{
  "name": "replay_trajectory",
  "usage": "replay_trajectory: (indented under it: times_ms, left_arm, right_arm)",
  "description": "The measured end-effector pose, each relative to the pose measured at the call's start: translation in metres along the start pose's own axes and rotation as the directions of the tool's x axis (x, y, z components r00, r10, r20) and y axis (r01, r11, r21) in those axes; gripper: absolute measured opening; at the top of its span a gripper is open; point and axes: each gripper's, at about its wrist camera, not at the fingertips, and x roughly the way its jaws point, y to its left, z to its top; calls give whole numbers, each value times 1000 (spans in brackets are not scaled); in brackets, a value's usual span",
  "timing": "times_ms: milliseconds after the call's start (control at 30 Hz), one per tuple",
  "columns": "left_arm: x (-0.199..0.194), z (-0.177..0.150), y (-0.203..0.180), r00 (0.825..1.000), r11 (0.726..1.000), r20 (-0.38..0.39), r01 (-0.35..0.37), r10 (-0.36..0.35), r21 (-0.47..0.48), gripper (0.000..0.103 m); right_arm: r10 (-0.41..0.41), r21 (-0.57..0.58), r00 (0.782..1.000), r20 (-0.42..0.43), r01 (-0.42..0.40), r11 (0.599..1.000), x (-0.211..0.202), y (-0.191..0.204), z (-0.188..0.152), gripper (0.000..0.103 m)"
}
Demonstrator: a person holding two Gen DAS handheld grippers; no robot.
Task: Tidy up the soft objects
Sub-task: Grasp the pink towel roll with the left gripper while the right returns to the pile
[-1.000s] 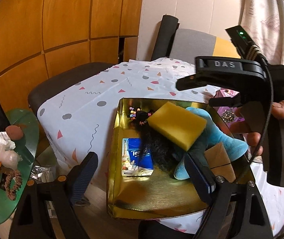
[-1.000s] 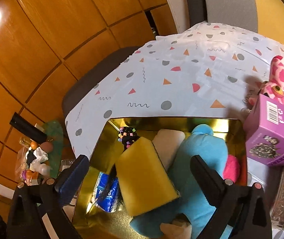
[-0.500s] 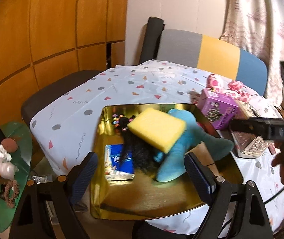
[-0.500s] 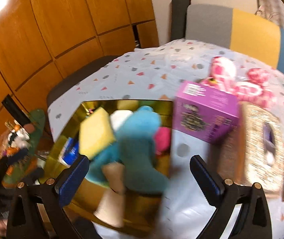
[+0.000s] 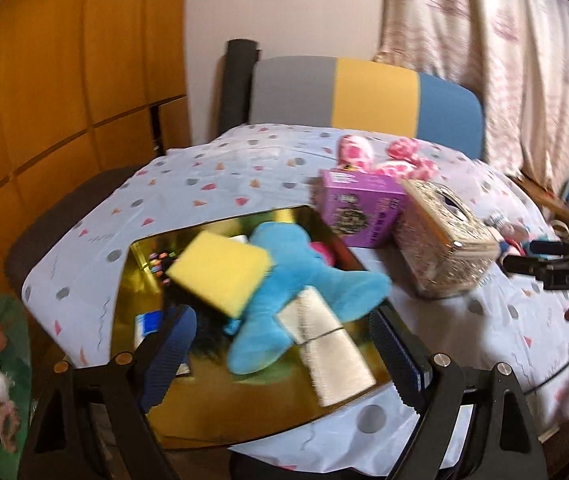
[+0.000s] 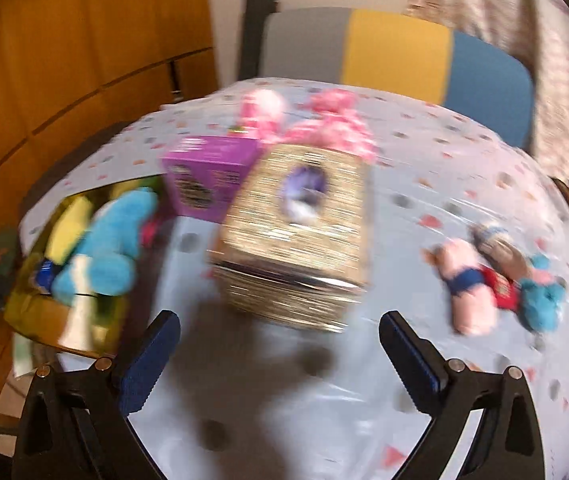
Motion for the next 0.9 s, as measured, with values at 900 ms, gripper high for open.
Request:
replay_trajectory:
  times_ms: [900]
  left_arm:
    - [32, 17, -215, 910, 846, -174, 415, -377, 334, 89]
  right_arm:
    - [-418, 766, 903, -98, 337, 548, -52, -265, -104, 94]
